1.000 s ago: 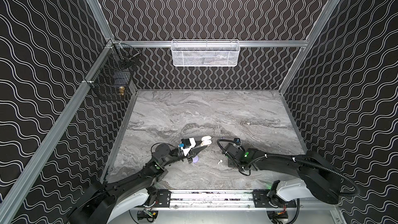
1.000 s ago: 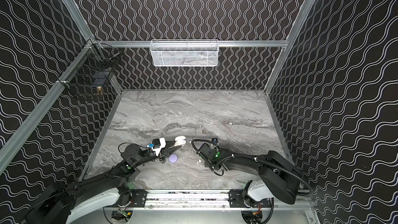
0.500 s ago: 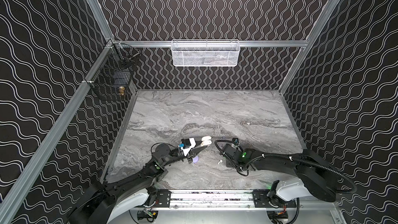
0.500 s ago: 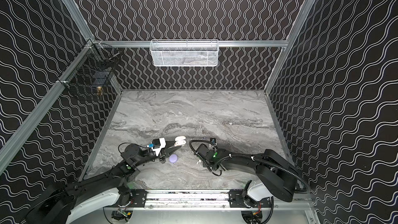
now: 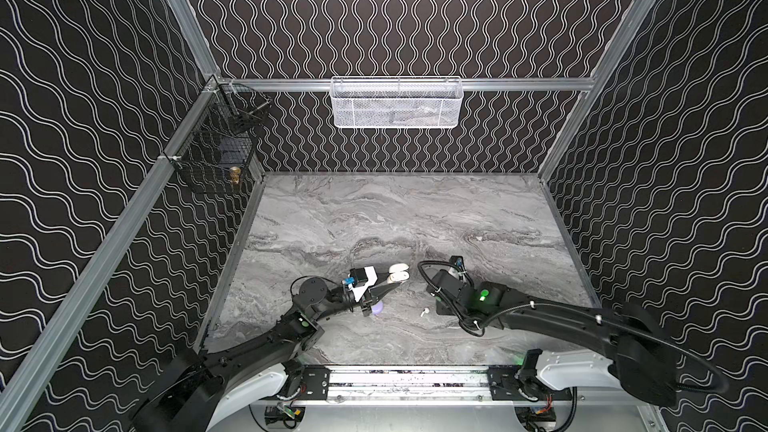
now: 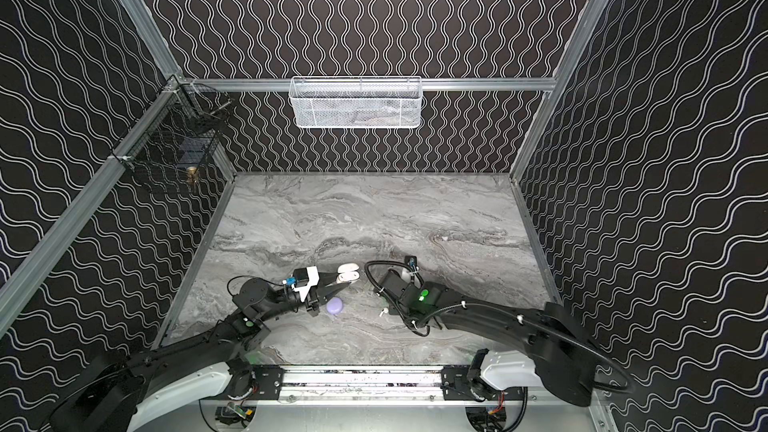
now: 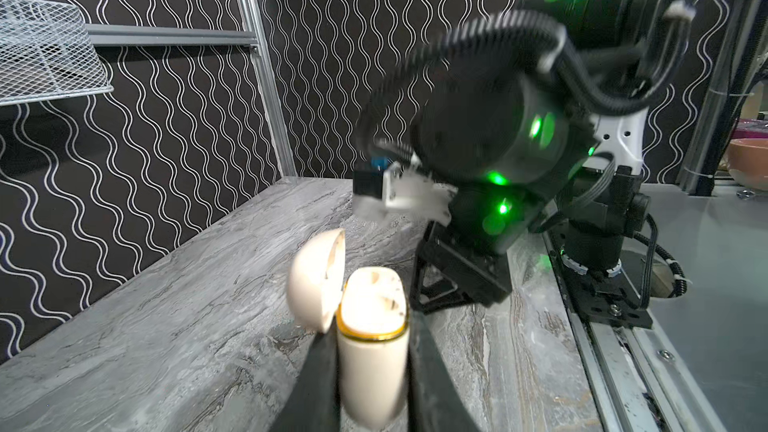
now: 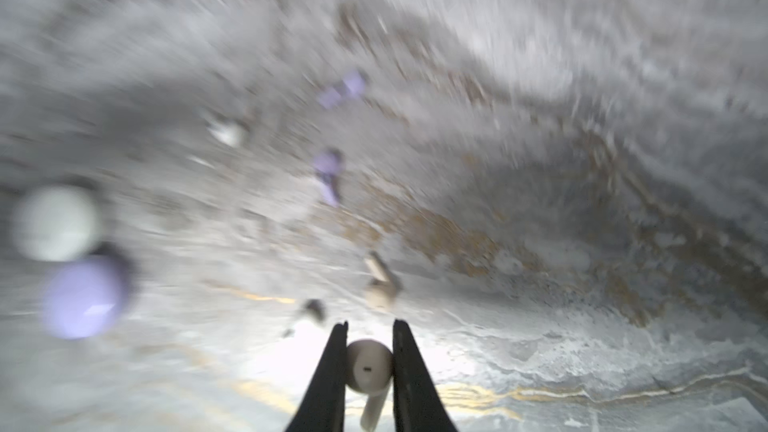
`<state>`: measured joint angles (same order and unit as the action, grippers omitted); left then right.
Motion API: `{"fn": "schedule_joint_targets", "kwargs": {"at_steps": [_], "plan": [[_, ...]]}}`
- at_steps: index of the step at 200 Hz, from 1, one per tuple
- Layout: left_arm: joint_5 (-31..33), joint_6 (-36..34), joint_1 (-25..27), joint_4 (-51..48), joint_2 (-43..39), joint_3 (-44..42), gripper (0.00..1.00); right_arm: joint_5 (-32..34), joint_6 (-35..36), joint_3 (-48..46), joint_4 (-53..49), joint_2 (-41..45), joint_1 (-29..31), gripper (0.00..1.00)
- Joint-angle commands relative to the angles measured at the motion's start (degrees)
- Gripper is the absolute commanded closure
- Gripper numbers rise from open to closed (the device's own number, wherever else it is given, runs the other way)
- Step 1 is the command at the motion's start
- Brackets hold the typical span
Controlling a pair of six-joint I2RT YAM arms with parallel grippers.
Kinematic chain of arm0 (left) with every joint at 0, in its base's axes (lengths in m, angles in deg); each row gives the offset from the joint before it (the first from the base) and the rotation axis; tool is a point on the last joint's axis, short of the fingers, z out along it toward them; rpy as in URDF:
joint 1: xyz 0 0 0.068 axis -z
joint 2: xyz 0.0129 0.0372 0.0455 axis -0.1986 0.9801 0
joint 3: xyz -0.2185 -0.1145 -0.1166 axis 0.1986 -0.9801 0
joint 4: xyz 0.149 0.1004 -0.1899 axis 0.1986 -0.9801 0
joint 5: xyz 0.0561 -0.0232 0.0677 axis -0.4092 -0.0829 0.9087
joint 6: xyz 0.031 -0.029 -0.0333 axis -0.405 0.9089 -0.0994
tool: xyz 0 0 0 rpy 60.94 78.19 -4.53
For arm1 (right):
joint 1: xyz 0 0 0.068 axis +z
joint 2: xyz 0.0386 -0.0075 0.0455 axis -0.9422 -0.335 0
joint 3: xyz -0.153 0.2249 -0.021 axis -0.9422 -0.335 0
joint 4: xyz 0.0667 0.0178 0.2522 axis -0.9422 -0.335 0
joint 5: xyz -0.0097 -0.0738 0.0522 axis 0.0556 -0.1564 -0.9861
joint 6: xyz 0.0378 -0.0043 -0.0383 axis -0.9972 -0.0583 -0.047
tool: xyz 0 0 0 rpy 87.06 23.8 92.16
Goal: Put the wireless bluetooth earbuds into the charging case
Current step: 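Lift the cream earbud and carry it over the open case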
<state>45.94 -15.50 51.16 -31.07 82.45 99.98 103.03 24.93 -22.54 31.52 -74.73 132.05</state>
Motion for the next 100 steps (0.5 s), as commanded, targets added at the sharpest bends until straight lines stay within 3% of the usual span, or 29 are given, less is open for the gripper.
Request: {"fn": "schedule_joint_targets", "kwargs": {"at_steps": [1, 42, 100], "plan": [[-1.3, 0.8, 0.0, 4.7, 0.5, -0.5, 1.0, 10.5, 0.1, 5.8, -4.5, 2.9, 4.2, 0.84], [-3.3, 1.2, 0.0, 9.6, 1.7, -1.8, 1.0, 19.1, 11.8, 11.2, 8.9, 7.6, 15.5, 0.85], [-6.6, 2.2, 0.0, 19.3, 3.4, -4.4, 1.0, 21.3, 34.3, -0.6, 43.0, 12.1, 25.0, 0.87]]}}
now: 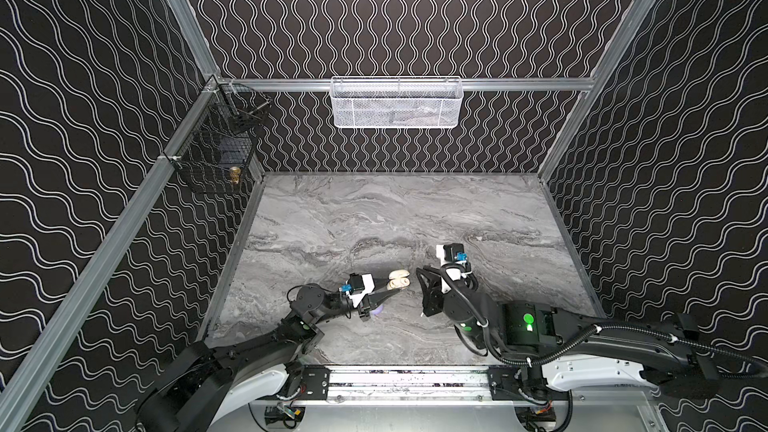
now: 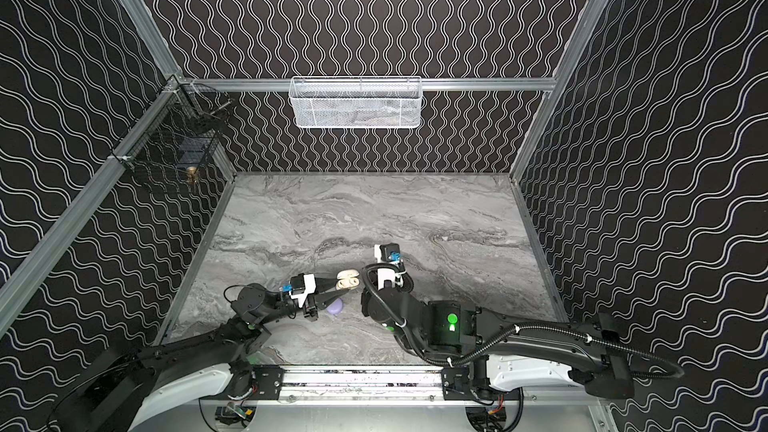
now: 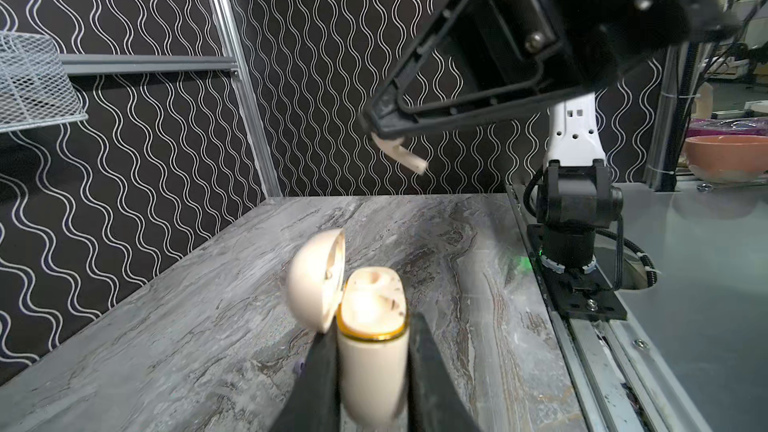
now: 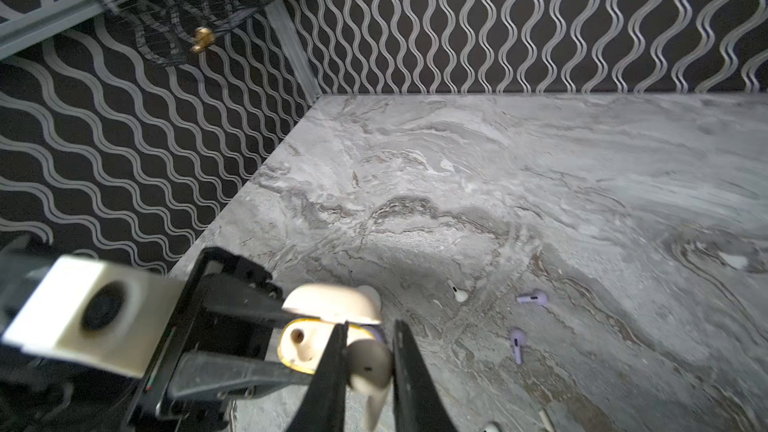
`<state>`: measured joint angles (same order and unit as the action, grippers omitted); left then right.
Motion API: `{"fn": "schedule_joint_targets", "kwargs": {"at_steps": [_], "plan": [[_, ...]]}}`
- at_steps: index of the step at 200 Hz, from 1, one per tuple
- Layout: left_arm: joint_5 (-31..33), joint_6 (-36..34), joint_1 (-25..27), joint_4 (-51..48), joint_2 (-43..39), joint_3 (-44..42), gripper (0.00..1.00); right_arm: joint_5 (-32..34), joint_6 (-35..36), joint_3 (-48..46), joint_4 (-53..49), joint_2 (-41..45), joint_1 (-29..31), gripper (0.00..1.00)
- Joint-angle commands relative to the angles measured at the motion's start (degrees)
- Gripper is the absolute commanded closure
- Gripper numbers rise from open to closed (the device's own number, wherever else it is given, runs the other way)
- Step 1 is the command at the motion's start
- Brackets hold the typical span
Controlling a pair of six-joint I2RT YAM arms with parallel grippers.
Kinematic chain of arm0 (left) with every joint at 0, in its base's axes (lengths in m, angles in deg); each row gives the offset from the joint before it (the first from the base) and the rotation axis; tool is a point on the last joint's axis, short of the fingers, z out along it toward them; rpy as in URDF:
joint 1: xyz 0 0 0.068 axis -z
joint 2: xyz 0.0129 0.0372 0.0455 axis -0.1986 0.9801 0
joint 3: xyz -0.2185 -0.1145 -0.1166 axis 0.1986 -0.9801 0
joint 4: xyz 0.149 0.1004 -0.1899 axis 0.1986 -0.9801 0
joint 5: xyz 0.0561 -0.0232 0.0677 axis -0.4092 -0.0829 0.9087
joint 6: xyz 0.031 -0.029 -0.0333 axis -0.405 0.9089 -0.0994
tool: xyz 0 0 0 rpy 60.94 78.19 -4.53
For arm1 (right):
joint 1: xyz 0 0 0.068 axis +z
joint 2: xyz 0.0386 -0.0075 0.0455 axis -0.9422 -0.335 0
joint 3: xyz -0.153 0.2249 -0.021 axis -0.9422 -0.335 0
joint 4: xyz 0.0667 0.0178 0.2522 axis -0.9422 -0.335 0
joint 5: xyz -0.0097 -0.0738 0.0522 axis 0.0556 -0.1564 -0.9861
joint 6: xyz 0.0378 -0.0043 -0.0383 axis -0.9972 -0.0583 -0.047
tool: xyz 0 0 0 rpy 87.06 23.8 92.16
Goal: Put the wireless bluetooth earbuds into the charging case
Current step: 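Lift the cream earbud and carry it over the open case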
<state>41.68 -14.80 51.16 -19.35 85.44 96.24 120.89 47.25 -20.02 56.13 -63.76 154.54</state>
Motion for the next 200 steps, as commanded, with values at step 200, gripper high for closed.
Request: {"fn": "schedule_joint_targets", "kwargs": {"at_steps": [200], "plan": [[-0.5, 3.5, 0.0, 7.6, -3.2, -1.5, 1.0, -3.9, 29.8, -21.1, 65.3, -5.0, -1.7, 0.91]]}}
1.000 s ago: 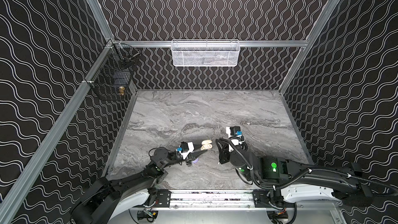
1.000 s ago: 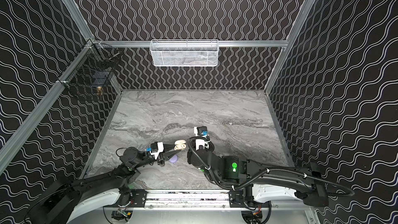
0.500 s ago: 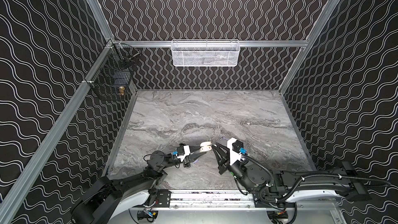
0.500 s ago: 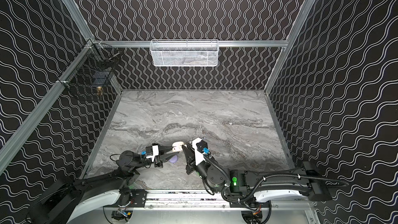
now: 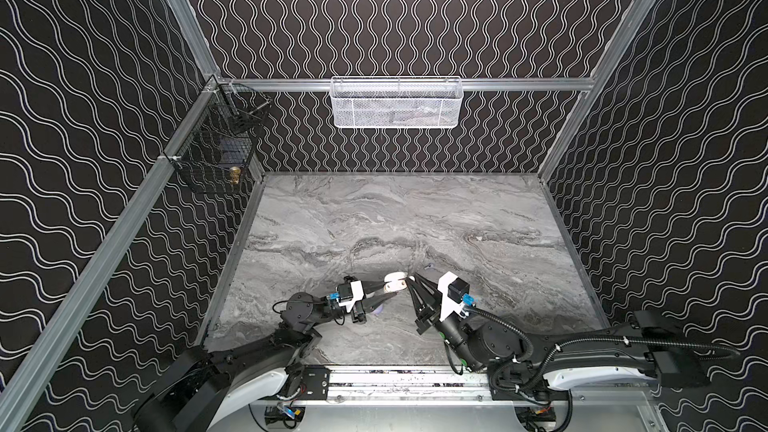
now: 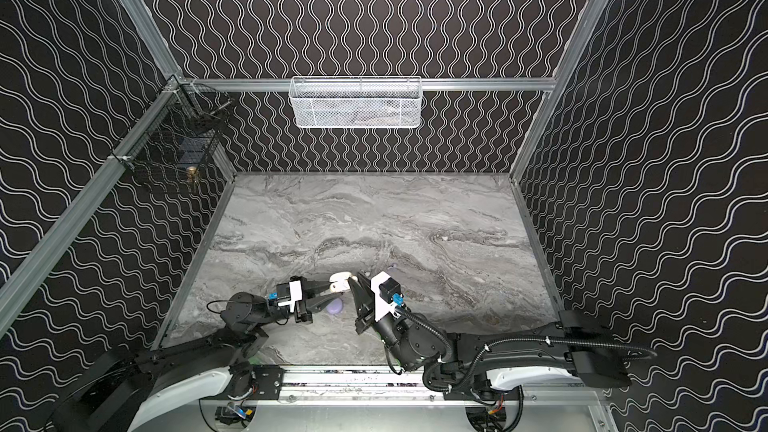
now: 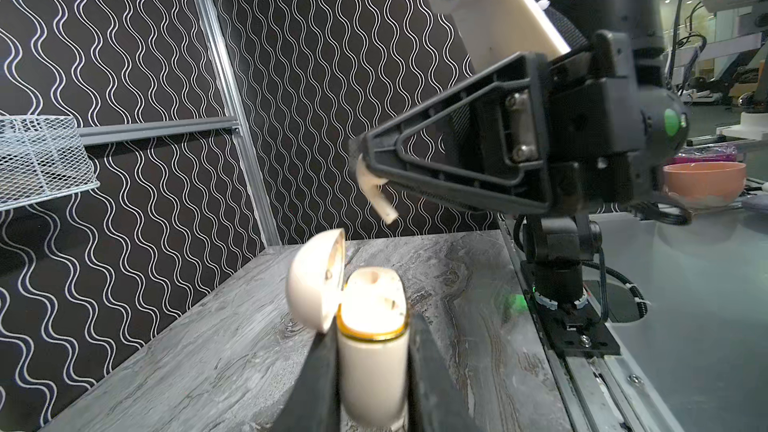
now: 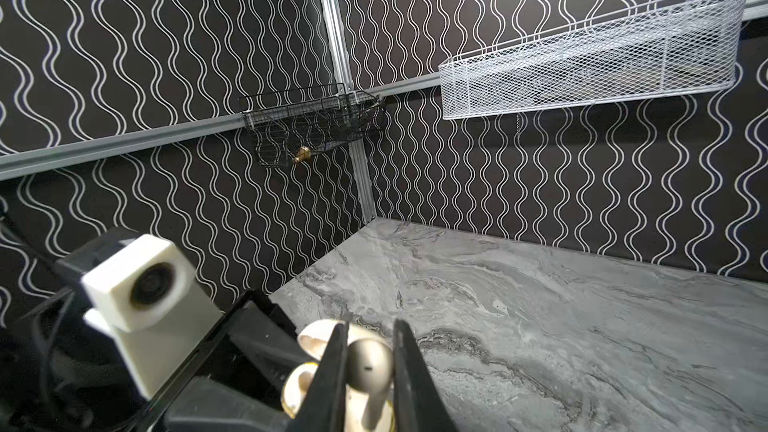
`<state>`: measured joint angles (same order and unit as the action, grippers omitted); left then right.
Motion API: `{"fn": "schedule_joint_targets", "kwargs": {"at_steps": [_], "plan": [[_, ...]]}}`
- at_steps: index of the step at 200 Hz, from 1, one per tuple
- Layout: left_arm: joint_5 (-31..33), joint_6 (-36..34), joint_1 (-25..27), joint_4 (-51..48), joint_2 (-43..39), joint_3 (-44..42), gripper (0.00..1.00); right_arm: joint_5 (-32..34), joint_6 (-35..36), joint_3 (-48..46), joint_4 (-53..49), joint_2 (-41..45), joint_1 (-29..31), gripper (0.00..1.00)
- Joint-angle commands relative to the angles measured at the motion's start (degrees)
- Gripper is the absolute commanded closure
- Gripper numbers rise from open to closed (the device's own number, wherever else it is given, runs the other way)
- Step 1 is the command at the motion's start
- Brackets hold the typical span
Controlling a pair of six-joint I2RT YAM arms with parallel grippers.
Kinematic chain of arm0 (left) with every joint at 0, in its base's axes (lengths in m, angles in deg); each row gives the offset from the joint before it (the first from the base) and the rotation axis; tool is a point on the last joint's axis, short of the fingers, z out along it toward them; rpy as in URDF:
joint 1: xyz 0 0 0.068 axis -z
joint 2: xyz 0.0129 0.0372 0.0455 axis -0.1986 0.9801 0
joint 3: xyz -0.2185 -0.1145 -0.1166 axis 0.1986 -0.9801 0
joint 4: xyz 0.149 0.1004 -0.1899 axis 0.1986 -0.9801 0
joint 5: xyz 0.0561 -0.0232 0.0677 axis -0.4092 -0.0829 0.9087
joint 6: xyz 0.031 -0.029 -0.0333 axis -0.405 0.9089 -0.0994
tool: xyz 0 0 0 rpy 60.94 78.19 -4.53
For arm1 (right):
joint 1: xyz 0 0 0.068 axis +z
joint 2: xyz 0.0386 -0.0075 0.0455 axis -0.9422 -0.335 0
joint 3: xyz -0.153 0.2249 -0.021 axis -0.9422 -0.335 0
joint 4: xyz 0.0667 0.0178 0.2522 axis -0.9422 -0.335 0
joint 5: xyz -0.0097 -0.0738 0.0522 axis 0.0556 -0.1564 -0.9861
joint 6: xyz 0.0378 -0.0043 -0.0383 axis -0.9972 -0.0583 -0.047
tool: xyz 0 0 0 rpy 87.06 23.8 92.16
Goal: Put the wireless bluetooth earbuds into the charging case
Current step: 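Lift the cream earbud and carry it over the open case, then lower the cream earbud into the case and open the right gripper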
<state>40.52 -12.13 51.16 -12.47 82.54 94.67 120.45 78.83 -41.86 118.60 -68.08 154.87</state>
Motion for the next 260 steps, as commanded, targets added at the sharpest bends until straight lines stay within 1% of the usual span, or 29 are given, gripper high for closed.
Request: {"fn": "schedule_joint_targets", "kwargs": {"at_steps": [1, 17, 31, 76, 118, 170, 212, 260], "plan": [[0.7, 0.8, 0.0, 0.7, -0.3, 0.0, 1.0, -3.6, -1.8, 0.7, 2.9, -0.8, -2.1, 0.91], [1.0, 0.9, 0.0, 0.6, -0.9, -0.1, 1.0, -6.4, -3.5, -0.1, 3.0, -0.5, -3.7, 0.91], [1.1, 1.0, 0.0, -0.6, -1.3, 0.3, 1.0, -7.6, -3.8, -0.7, 3.5, -0.3, -4.4, 0.91], [4.2, 2.3, -0.1, -3.1, -2.2, 0.6, 1.0, -11.5, -1.6, -3.3, 8.1, 0.8, -4.5, 0.92], [5.1, 2.8, 0.0, -3.8, -4.0, 0.3, 1.0, -13.5, 1.1, -3.0, 11.3, -1.8, -4.6, 0.93], [5.0, 3.4, 0.0, -4.0, -4.3, 0.4, 1.0, -13.8, 4.7, -1.9, 17.2, -6.5, -5.7, 0.94], [5.2, 4.0, 0.0, -3.5, -4.5, 0.3, 1.0, -14.1, 4.9, -1.8, 17.0, -7.3, -6.4, 0.95], [6.8, 4.6, -0.1, -7.3, -7.1, 0.7, 1.0, -14.3, 5.2, -3.6, 17.8, -7.2, -6.5, 0.95]]}}
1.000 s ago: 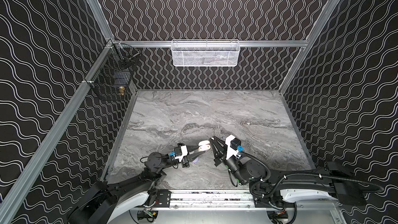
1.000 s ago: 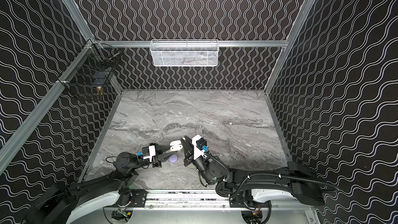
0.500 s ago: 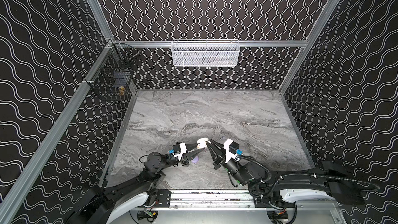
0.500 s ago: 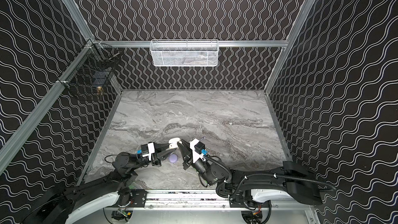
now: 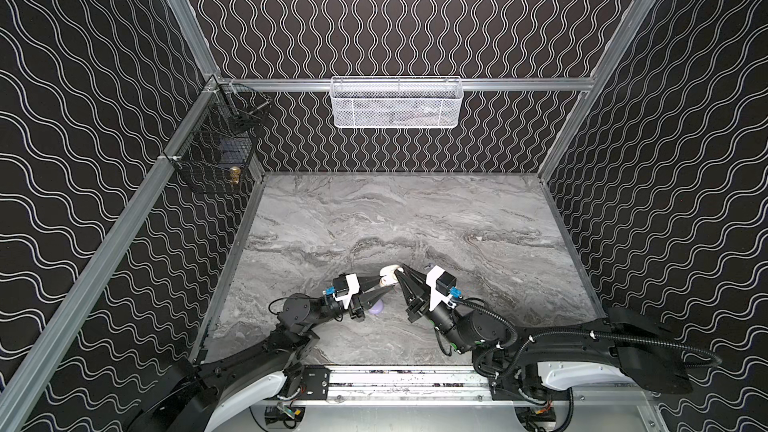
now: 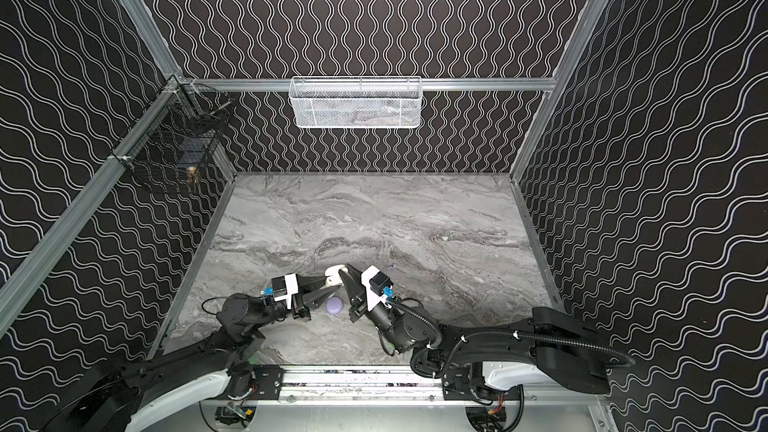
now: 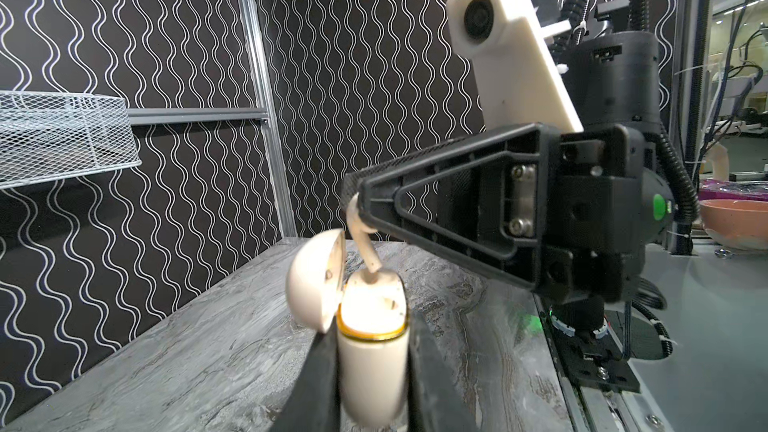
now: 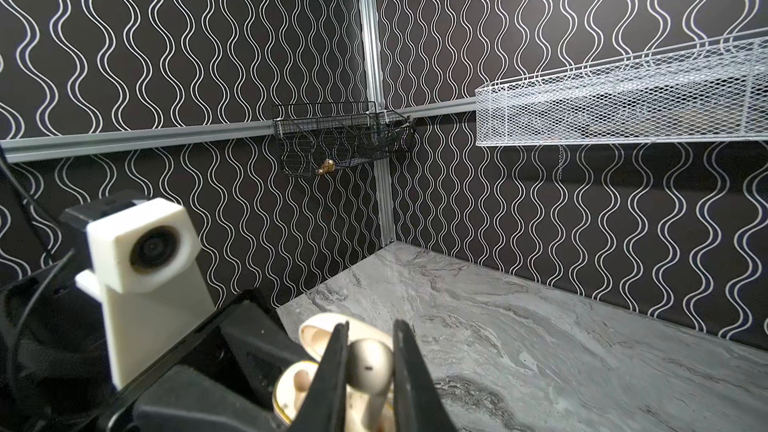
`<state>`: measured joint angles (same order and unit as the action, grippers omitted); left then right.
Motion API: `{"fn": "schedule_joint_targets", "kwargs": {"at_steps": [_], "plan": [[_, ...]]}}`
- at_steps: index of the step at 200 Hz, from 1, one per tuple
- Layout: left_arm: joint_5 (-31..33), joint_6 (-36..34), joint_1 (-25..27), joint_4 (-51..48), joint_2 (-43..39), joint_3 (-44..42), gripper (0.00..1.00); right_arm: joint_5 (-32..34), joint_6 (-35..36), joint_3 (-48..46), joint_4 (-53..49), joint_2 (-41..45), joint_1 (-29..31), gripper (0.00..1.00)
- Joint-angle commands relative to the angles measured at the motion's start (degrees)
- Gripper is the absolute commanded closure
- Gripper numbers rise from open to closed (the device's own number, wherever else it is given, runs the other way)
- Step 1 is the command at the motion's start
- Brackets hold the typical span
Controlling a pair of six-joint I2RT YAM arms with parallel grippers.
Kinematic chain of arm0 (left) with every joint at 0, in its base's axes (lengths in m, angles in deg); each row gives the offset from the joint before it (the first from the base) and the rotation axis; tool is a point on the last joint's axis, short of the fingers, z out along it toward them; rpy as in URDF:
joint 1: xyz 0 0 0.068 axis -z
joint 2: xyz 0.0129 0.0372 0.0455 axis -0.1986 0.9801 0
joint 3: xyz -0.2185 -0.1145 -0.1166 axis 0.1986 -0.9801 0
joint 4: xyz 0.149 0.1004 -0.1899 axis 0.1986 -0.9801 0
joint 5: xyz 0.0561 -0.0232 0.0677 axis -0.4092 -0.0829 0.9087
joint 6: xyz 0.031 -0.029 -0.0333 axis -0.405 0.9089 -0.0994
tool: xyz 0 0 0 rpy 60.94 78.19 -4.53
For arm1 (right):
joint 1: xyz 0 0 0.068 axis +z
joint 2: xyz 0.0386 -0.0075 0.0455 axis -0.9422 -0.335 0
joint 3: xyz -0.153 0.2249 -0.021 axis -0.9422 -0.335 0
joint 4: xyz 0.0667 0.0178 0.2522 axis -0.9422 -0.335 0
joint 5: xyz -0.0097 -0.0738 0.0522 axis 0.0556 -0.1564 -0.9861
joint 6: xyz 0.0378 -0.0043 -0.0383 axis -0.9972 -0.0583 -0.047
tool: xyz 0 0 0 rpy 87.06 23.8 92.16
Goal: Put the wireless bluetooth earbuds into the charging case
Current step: 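Lower the cream earbud into the case and open the right gripper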
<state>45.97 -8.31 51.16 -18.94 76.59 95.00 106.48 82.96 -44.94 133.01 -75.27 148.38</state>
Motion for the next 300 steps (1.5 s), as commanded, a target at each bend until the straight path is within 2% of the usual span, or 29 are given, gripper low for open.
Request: {"fn": "schedule_joint_targets", "kwargs": {"at_steps": [1, 87, 193, 254, 300], "plan": [[1.4, 0.8, 0.0, -0.9, -1.2, 0.4, 1.0, -0.3, 1.1, -0.5, 3.3, -0.1, 0.0, 0.95], [1.0, 1.8, 0.0, -0.1, -1.0, 0.6, 1.0, -0.4, 2.6, 0.4, 3.6, -3.2, 0.0, 0.98], [0.0, 2.3, -0.1, -1.2, -2.8, 0.6, 1.0, 2.8, 7.3, -1.3, 7.3, -3.7, 0.1, 1.0], [0.1, 2.5, 0.0, 0.2, -2.9, 0.3, 1.0, 2.2, 6.4, -1.9, 7.8, -4.5, 0.0, 1.0], [1.8, 2.0, 0.0, -2.8, -4.9, 0.3, 1.0, 0.7, 3.9, -3.3, 6.5, -3.7, 1.4, 1.0]]}}
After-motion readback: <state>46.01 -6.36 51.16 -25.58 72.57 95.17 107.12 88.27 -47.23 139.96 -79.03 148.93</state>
